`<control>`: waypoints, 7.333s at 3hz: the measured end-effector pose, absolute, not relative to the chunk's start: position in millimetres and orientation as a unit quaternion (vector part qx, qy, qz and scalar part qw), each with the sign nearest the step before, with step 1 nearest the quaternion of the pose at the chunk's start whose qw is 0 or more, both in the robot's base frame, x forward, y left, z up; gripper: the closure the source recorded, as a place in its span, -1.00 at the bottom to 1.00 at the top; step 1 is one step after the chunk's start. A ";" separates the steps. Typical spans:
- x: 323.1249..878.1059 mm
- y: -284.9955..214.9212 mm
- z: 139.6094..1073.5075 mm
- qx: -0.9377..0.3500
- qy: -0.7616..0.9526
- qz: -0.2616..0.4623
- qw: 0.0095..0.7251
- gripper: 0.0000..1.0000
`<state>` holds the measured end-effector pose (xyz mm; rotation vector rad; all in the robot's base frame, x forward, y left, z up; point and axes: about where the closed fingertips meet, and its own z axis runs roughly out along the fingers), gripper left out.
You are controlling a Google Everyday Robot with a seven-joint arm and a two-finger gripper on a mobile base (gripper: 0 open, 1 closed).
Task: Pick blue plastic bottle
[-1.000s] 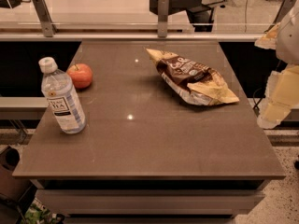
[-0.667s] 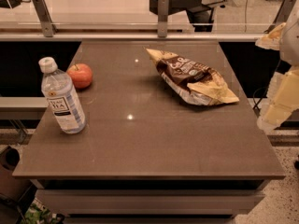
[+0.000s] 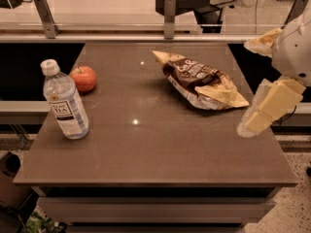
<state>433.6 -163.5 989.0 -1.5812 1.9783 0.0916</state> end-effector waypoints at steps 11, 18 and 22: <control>508.1 87.7 920.5 -0.535 0.587 0.344 0.500 -1.00; 515.3 199.4 905.0 -0.520 0.539 0.433 0.501 -0.65; 509.4 207.0 908.9 -0.526 0.533 0.435 0.500 1.00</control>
Offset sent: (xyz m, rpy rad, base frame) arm 0.0256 0.1119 0.0039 0.2979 -0.0616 0.1621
